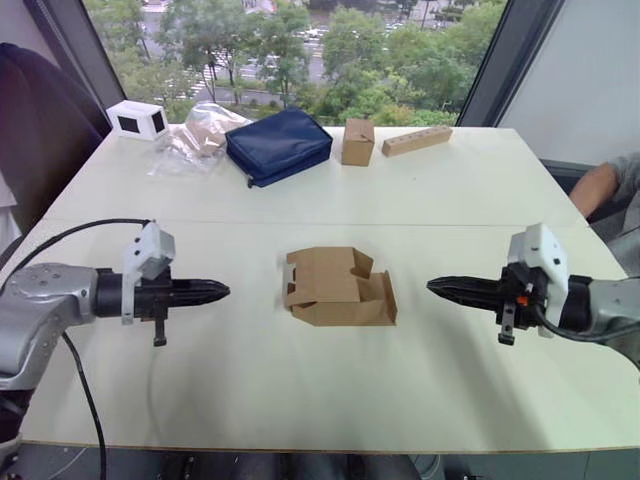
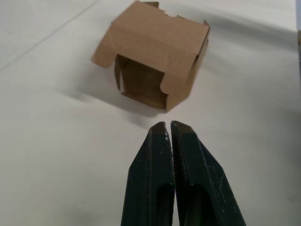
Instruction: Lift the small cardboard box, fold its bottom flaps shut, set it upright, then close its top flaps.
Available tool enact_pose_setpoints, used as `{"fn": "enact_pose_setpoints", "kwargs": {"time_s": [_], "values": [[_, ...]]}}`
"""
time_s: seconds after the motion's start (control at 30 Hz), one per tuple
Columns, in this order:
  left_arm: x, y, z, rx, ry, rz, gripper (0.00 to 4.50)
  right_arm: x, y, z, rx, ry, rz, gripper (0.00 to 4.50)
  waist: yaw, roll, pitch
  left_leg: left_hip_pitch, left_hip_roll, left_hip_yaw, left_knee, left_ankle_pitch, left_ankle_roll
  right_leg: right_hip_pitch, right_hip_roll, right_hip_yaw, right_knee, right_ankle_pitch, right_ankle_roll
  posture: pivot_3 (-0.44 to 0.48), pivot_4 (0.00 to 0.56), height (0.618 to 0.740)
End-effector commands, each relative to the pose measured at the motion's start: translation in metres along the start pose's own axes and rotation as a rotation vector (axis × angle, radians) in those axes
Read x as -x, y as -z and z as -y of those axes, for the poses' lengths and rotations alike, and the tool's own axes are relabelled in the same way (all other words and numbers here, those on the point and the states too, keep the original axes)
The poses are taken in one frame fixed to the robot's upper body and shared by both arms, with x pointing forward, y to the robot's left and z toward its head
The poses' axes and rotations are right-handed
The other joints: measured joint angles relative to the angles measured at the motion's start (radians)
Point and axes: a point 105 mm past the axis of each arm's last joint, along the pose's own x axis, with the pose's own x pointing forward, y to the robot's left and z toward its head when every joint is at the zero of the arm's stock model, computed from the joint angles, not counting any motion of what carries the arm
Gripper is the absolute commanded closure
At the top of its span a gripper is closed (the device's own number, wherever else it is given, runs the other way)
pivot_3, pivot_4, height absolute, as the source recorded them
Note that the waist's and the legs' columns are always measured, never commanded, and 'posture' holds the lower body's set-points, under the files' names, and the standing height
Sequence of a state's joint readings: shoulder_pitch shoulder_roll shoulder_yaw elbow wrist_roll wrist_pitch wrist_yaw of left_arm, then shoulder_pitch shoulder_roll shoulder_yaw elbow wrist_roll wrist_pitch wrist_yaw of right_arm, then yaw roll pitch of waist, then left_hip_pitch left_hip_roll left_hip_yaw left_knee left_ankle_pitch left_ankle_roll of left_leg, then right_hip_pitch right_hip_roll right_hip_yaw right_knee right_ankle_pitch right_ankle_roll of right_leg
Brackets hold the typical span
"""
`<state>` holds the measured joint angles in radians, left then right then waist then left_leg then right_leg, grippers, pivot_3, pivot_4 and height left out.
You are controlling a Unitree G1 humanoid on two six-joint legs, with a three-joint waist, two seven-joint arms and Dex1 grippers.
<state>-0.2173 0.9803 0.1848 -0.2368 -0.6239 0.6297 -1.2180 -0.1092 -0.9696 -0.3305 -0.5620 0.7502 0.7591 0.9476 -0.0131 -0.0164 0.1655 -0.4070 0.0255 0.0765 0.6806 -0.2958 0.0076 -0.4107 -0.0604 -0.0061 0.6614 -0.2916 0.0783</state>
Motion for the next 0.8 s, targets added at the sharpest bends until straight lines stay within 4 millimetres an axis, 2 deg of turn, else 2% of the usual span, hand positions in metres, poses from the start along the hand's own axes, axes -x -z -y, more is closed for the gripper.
{"fn": "enact_pose_setpoints", "kwargs": {"time_s": [0.03, 0.23, 0.8], "values": [[0.006, -0.011, -0.004, -0.041, -0.031, 0.005, 4.36, -0.001, -0.009, -0.001, 0.033, -0.002, 0.018, 4.50, 0.000, 0.000, 0.000, 0.000, 0.000, 0.000, 0.000, 0.000, 0.000, 0.000, 0.000, 0.000, 0.000, 0.000, 0.000, 0.000, 0.150, 0.740], [0.003, -0.012, -0.003, -0.062, -0.023, -0.013, 4.36, -0.001, -0.004, 0.001, 0.041, 0.018, -0.007, 4.50, 0.000, 0.000, 0.000, 0.000, -0.001, 0.000, 0.000, 0.000, 0.000, 0.000, -0.001, 0.000, -0.001, 0.000, 0.000, 0.000, 0.150, 0.740], [-0.007, -0.022, -0.010, -0.046, -0.031, 0.048, 4.36, -0.003, -0.009, 0.002, 0.058, 0.009, 0.004, 4.50, 0.001, 0.000, 0.000, 0.000, -0.001, 0.000, 0.000, 0.000, 0.000, 0.000, -0.001, 0.000, -0.001, 0.000, 0.000, 0.000, 0.150, 0.740]]}}
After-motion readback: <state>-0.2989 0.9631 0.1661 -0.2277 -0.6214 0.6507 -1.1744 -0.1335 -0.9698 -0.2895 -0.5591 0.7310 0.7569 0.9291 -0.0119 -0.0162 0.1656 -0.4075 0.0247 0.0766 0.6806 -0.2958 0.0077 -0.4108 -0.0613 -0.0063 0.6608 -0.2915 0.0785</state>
